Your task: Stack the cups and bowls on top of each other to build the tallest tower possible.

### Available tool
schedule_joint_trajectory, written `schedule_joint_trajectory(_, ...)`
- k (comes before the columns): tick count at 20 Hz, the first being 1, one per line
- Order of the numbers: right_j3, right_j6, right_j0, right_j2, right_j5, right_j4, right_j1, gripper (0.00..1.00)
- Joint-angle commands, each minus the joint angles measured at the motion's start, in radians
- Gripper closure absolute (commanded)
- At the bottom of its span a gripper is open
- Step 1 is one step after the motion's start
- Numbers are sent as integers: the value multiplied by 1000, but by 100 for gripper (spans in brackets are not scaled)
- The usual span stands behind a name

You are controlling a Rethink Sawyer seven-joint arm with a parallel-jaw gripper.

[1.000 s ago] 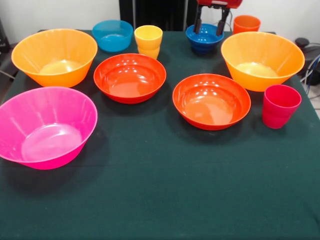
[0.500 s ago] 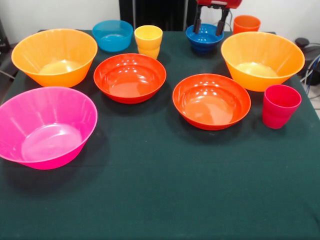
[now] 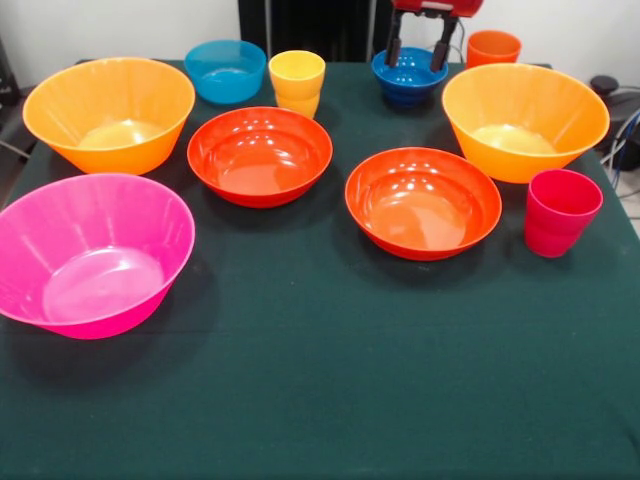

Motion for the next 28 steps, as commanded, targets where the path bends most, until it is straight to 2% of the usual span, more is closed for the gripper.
schedule_joint_trajectory(1,-30,144,-19,75,15,3,15,0)
schedule_joint_trajectory(8,-34,125,-51,97,7,-10,22,0)
schedule_joint_trajectory(20,-35,128,-54,101,-5,-12,31,0)
schedule_joint_trajectory(28,-35,142,-31,85,-3,-4,29,0)
